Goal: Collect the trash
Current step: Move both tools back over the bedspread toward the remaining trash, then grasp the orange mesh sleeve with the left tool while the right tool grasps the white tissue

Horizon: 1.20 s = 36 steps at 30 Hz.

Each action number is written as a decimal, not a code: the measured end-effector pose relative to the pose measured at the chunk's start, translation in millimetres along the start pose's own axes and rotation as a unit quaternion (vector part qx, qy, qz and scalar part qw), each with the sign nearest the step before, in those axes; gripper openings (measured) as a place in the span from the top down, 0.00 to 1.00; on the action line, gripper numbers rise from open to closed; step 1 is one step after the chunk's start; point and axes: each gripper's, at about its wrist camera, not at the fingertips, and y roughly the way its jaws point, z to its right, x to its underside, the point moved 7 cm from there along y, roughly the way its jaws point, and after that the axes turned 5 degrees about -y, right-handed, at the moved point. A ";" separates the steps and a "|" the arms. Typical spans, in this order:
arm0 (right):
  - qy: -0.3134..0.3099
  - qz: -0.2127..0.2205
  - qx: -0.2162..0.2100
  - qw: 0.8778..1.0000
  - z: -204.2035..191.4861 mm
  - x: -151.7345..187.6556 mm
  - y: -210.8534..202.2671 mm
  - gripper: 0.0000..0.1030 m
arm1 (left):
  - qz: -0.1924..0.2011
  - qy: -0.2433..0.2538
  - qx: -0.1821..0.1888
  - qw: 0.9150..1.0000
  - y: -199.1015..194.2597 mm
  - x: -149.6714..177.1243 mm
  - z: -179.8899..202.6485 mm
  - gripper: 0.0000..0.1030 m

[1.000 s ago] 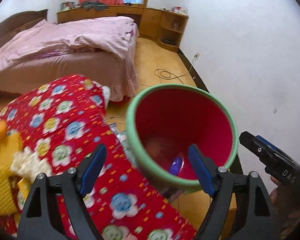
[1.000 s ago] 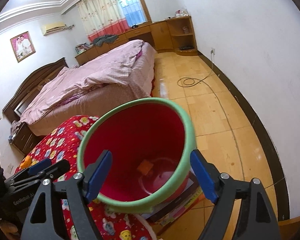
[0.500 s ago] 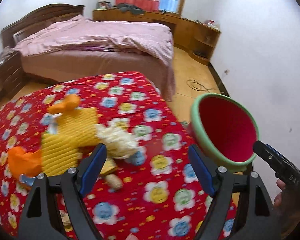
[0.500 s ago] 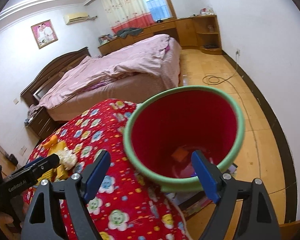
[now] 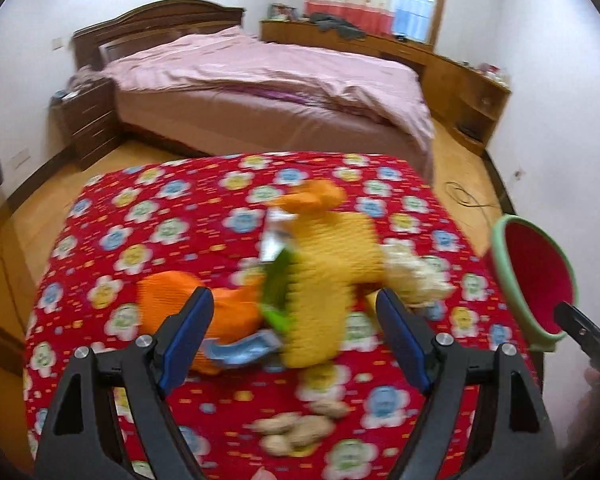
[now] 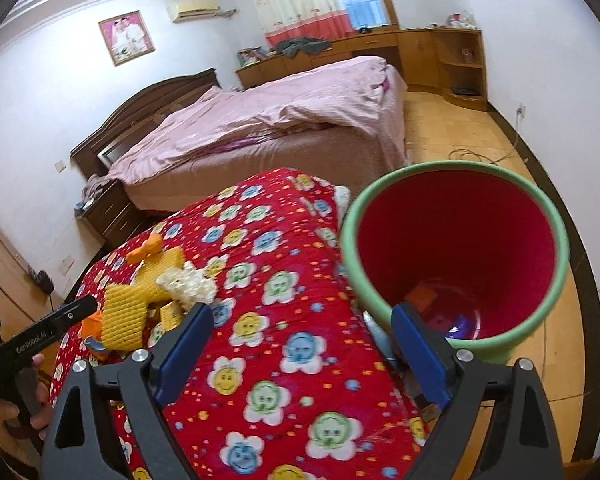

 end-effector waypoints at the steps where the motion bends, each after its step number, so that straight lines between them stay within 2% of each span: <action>1: -0.003 -0.002 -0.002 1.000 -3.7 0.2 1.9 0.09 | -0.001 -0.007 -0.010 1.000 1.9 -0.5 -11.5 0.20; 7: -0.025 -0.017 -0.017 0.999 -29.0 0.9 18.6 0.05 | -0.019 -0.026 -0.051 0.998 18.9 2.5 -57.4 0.20; 11: -0.034 -0.029 -0.026 0.999 -41.7 0.0 32.5 0.04 | -0.041 -0.041 -0.063 0.996 37.2 7.6 -77.5 0.20; 14: -0.050 -0.038 -0.034 0.997 -52.8 -2.9 47.5 0.00 | -0.052 -0.048 -0.065 0.995 48.5 11.1 -85.5 0.20; 24: -0.094 -0.053 -0.033 0.994 -71.9 -7.8 82.6 0.00 | -0.074 -0.083 -0.059 0.992 68.0 21.7 -96.4 0.21; 28: -0.102 -0.074 -0.030 0.992 -76.4 -5.0 99.7 0.00 | -0.069 -0.084 -0.042 0.993 67.1 23.9 -91.2 0.38; 33: -0.099 -0.102 -0.054 0.988 -86.9 -1.2 115.7 0.01 | -0.060 -0.067 -0.025 0.996 62.4 24.4 -81.5 0.71; 36: -0.098 -0.107 -0.061 0.987 -94.0 -0.4 122.8 0.17 | -0.047 -0.063 -0.022 0.997 55.4 22.6 -77.9 0.79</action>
